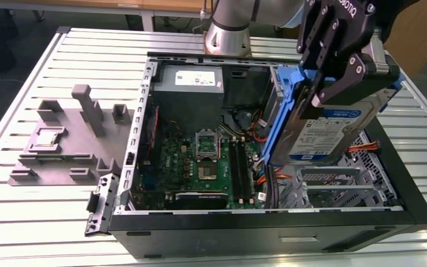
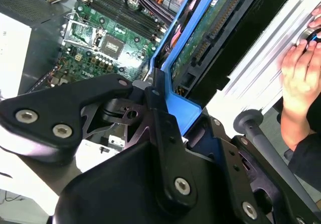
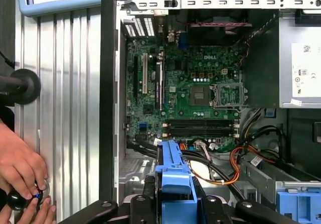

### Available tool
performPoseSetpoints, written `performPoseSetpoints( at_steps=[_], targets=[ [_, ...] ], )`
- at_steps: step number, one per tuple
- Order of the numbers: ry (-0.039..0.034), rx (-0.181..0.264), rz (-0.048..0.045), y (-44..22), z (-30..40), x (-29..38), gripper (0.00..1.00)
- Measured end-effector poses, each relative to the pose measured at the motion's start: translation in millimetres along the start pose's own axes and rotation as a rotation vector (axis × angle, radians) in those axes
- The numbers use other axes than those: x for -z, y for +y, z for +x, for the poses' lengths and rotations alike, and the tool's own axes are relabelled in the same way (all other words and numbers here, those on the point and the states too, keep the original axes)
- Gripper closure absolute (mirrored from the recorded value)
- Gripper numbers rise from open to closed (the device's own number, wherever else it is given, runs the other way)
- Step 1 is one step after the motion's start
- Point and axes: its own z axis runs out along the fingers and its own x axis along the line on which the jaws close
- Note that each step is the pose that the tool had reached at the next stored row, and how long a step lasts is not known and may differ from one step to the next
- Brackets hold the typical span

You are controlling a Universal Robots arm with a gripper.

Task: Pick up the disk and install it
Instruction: 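Insert the disk into the insertion slot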

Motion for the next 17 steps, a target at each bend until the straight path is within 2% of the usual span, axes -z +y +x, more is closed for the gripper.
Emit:
performPoseSetpoints(
  at_steps=[4,17],
  targets=[
    [0.001,0.0,0.0002,-2.7,2.6,-1.0,0.63],
    [0.0022,0.0,0.0001,-31.2,2.2,-3.9,0.63]
  ],
)
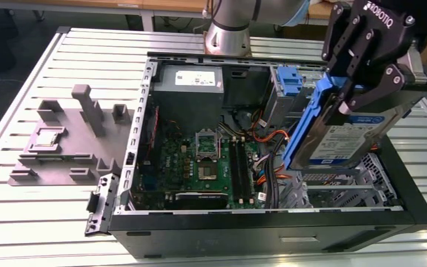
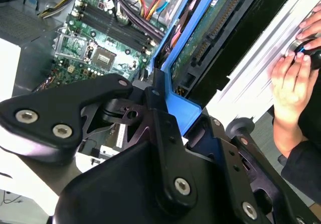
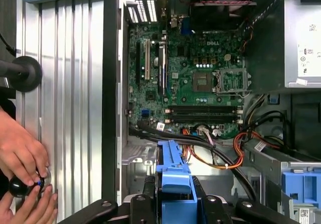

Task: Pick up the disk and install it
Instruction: 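Insert the disk into the insertion slot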

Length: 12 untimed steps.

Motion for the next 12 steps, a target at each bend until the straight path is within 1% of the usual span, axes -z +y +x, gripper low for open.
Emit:
performPoseSetpoints(
  at_steps=[12],
  targets=[
    [0.0029,0.0,0.0001,-19.2,-0.6,-3.2,0.63]
  ],
)
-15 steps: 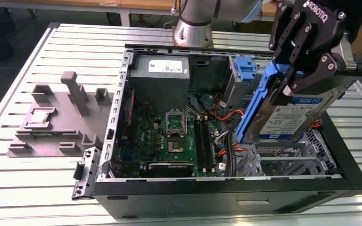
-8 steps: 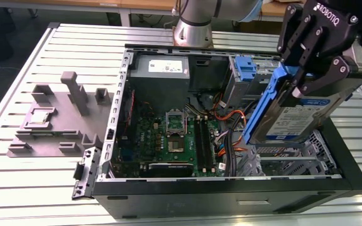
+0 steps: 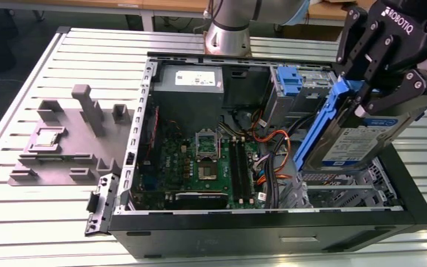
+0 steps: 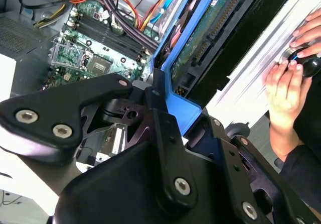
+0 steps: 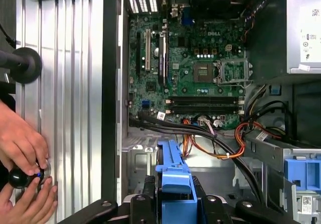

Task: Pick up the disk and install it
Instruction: 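Insert the disk into the insertion slot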

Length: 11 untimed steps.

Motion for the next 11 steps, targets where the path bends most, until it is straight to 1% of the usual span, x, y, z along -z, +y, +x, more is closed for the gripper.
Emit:
performPoseSetpoints(
  at_steps=[3,11],
  targets=[
    [0.0004,0.0,0.0,-3.8,-0.2,-0.4,0.63],
    [0.0004,0.0,0.0,-4.4,-0.2,-0.5,0.63]
  ],
)
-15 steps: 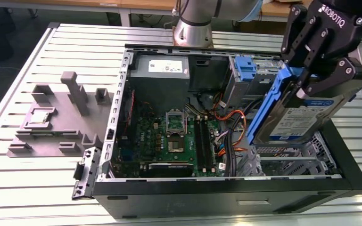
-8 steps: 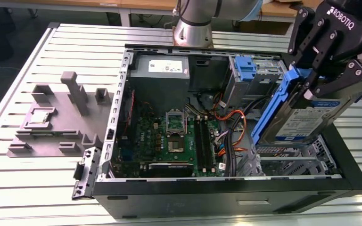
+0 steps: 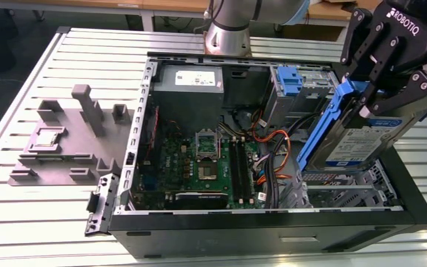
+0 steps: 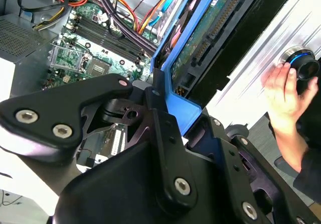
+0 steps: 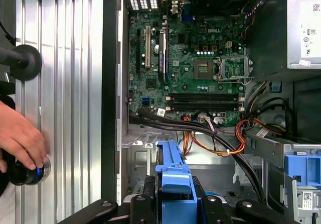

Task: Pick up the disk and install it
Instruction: 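Insert the disk into the insertion slot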

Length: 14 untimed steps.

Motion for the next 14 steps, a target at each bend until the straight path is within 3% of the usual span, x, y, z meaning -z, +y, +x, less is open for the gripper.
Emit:
performPoseSetpoints(
  at_steps=[14],
  targets=[
    [-0.0001,0.0,0.0,-0.6,0.0,0.0,0.63]
  ],
)
